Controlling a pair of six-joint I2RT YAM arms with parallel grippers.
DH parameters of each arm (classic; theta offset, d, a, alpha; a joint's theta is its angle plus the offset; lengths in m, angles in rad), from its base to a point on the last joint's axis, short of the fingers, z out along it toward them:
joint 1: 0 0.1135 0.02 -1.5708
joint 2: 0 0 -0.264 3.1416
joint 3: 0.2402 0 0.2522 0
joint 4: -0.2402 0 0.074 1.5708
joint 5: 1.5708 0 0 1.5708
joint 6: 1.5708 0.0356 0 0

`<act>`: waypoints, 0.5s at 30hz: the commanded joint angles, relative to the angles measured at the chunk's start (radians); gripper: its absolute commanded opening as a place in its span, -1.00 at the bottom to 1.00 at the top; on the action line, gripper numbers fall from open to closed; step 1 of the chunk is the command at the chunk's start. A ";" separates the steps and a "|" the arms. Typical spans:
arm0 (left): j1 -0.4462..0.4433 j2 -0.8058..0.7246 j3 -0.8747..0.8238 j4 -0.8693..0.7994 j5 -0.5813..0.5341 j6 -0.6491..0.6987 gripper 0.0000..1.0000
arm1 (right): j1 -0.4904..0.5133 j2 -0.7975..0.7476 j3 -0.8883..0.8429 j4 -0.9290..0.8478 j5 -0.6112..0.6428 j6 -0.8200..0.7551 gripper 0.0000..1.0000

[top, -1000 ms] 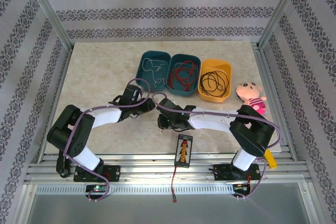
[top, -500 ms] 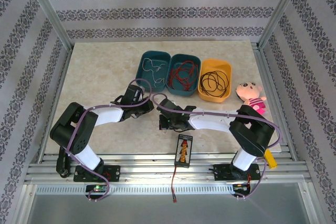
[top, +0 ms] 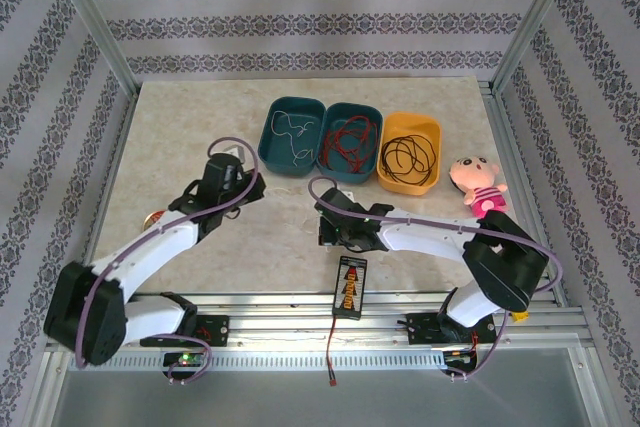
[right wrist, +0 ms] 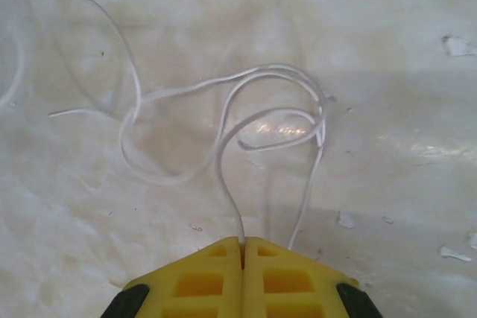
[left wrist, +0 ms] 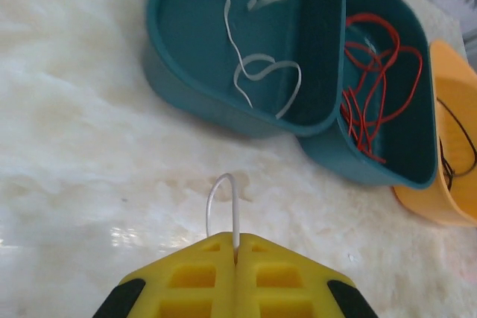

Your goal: Untangle the cables

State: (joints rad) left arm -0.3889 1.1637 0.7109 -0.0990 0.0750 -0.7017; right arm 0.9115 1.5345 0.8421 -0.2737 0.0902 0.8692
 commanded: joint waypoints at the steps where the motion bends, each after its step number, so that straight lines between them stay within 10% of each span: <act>1: 0.029 -0.110 -0.010 -0.174 -0.133 0.082 -1.00 | -0.013 -0.029 -0.020 -0.032 0.050 0.006 -1.00; 15: 0.115 -0.309 0.060 -0.381 -0.268 0.197 -1.00 | -0.032 -0.047 -0.023 -0.034 0.063 -0.010 -1.00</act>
State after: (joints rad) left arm -0.2928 0.8665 0.7238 -0.4141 -0.1432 -0.5583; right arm 0.8917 1.5200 0.8410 -0.2890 0.1184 0.8654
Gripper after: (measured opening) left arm 0.041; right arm 0.041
